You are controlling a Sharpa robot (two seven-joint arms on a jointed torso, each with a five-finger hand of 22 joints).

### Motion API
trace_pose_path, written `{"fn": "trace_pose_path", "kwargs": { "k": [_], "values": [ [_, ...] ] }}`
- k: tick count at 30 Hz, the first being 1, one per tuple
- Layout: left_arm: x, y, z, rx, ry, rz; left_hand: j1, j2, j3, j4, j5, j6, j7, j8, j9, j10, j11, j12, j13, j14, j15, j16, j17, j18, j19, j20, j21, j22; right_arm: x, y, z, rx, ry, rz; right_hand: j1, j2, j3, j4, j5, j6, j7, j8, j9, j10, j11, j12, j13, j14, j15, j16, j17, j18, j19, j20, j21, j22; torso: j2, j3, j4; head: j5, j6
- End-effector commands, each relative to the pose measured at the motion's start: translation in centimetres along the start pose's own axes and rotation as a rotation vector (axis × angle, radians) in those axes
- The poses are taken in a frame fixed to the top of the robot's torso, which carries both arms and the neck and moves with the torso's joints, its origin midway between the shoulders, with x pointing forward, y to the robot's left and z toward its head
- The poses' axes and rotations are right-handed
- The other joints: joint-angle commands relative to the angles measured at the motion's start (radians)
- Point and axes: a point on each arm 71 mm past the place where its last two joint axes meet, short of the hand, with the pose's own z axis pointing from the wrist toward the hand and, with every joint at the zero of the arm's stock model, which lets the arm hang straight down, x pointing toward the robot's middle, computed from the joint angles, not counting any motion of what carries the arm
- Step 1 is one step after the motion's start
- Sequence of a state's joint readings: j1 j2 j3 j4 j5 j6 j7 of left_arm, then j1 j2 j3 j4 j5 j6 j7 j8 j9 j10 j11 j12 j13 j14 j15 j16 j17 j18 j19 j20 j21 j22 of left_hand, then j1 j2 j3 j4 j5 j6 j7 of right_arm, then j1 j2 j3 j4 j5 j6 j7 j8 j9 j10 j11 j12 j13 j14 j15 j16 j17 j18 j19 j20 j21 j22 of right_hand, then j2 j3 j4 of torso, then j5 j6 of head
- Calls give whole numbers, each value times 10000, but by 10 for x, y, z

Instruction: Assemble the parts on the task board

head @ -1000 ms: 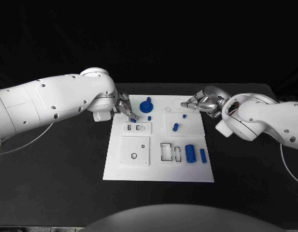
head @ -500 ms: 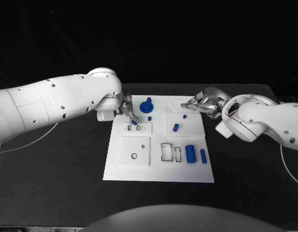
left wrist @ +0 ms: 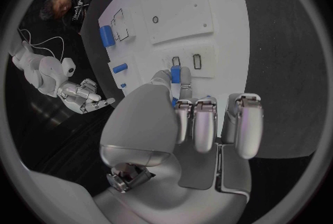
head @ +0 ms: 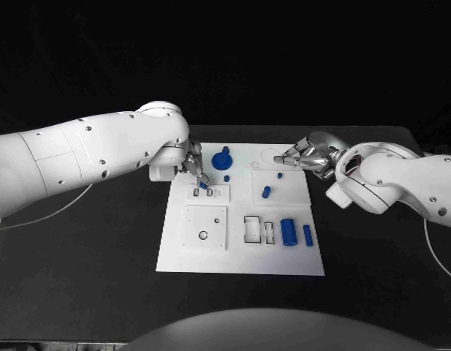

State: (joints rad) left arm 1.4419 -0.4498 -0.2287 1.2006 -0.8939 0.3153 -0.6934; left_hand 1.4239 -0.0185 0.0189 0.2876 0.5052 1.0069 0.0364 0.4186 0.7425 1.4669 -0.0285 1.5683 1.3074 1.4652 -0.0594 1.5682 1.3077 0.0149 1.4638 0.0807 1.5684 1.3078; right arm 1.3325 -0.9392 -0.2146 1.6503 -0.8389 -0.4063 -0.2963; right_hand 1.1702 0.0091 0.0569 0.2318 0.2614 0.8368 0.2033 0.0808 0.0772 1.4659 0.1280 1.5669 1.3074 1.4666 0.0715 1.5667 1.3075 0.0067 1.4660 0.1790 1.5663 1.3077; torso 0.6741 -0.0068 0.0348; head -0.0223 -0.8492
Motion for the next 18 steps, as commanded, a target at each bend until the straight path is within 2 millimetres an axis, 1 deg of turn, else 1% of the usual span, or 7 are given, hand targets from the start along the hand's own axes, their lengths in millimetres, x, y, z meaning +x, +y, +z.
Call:
{"fn": "trace_pose_path", "kwargs": {
  "k": [1,8,13,18],
  "values": [
    [2,2,2,-519,219,327,118,27,74,-3,-20,263,-208,68,97,1039,-91,25,2634,1056,-59,26,2631,-149,1070,-12,24,2630,1,1,0,-61,41,-104,2,97,-44,20,16,62,22,56,10,1049,82,39,2634,1042,78,41,2633,-67,1048,73,45,2631,-2,-5,3,3,-24],
    [5,-1,5,-440,312,348,129,30,85,-2,-26,269,-208,62,100,1039,-91,25,2634,1056,-62,26,2631,-149,1070,-10,24,2630,2,1,-1,-76,51,-101,2,97,-44,20,16,62,22,56,10,1049,82,39,2634,1042,78,41,2633,-67,1048,73,45,2631,-3,-6,-9,-10,-58],
    [7,-2,7,-377,386,364,139,36,98,3,-35,270,-205,53,101,1039,-92,25,2634,1056,-64,26,2631,-149,1070,-8,24,2630,2,1,-1,-72,49,-99,20,109,-58,19,17,73,29,64,13,1049,88,39,2634,1042,84,41,2633,-67,1048,79,45,2631,-8,-2,0,-6,-87],
    [9,-3,8,-402,475,397,124,48,113,25,-67,273,-193,31,104,1039,-84,25,2634,1056,-67,26,2631,-149,1070,-4,24,2630,2,1,-1,-77,45,-97,20,109,-58,19,17,73,29,64,13,1049,88,39,2634,1042,84,41,2633,-67,1048,79,45,2631,-7,-1,4,-13,-81]
  ]
}}
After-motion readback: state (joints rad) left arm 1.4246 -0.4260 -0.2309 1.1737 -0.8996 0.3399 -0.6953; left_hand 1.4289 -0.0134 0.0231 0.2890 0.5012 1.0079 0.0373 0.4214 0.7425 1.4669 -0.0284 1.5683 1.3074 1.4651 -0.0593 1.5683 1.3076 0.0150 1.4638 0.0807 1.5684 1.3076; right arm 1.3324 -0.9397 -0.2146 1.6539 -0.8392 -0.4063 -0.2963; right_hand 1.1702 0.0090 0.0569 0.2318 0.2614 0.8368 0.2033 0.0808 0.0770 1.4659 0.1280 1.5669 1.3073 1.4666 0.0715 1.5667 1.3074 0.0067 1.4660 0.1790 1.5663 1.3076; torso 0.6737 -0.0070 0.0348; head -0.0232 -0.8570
